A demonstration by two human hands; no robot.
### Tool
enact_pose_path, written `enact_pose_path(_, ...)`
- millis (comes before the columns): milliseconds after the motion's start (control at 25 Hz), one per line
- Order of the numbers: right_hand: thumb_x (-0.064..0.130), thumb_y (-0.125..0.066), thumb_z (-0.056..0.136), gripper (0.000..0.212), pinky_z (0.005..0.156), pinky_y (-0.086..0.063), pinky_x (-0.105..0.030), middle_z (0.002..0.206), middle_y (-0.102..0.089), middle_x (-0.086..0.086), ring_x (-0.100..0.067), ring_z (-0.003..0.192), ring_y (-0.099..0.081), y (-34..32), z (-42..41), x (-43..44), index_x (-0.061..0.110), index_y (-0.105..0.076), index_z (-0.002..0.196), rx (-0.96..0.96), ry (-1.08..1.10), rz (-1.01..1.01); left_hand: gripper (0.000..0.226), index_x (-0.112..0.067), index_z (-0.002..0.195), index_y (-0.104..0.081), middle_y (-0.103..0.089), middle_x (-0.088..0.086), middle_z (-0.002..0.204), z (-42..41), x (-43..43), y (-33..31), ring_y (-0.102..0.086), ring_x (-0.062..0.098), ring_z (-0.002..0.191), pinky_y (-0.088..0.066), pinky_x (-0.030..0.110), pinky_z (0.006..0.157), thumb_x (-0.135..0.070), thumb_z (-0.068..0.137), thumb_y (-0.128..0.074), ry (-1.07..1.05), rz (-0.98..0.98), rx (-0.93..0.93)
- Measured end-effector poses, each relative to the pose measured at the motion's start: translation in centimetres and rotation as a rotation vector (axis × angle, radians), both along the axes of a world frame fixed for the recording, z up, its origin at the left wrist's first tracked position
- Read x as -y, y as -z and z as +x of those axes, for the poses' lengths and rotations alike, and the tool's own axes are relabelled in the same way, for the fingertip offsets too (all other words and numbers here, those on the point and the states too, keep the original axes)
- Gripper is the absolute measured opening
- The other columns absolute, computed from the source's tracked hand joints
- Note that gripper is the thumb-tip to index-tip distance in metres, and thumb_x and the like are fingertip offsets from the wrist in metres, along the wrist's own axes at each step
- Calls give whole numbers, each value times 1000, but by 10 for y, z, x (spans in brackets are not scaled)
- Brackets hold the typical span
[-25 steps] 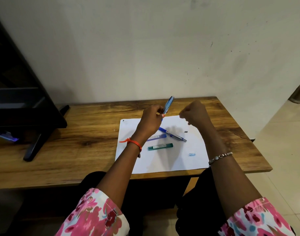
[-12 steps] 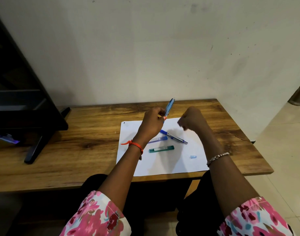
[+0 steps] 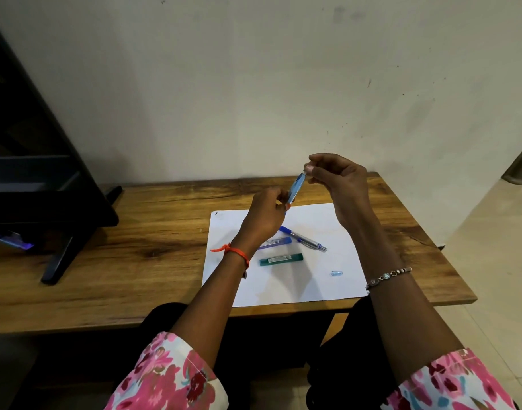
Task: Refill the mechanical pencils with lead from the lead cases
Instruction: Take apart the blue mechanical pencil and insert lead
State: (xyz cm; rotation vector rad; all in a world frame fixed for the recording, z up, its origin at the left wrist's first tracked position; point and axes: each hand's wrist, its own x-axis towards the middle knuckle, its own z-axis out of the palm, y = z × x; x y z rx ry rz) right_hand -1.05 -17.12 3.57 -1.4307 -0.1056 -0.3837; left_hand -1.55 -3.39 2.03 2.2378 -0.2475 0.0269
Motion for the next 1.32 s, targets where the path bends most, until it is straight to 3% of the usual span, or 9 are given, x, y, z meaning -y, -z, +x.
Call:
enact_pose_path(600,-11,-60,81,23,72,-55,-22,79,-70,2,-10,75,-69,-4,-1,3,9,-68,88,17,-11,-115,26,0,116,-58,-61,16,118,3,0,4,-58,27,106,-42,24,83,-7,92,-51,9,4,-1)
enact_pose_path(760,-11,-59,82,22,73,-56,-21,83,-68,-1,-8,75,-68,-5,-1,4,6,-68,91,34,1,-214,26,0,116,-58,-61,17,117,5,0,5,-59,27,105,-41,24,82,-6,92,-51,7,17,1)
enact_pose_path(960,-9,-58,82,21,80,-56,-27,80,-66,2,-17,82,-64,-3,0,4,10,-67,85,82,56,-424,24,0,113,-60,-61,16,114,9,-1,9,-58,25,101,-39,23,78,-4,92,-51,-11,120,73)
enact_pose_path(1120,-11,-58,79,23,79,-55,-29,81,-65,-5,-20,82,-64,-1,1,3,10,-67,82,94,63,-505,21,-3,109,-61,-60,14,112,13,-4,17,-58,26,99,-44,28,78,-1,90,-52,-28,175,120)
enact_pose_path(1320,-11,-60,79,21,72,-53,-13,81,-65,-4,-14,77,-64,0,1,4,9,-67,82,83,67,-494,22,-2,110,-61,-60,15,113,13,-7,18,-57,23,100,-46,27,80,0,89,-54,-43,187,147)
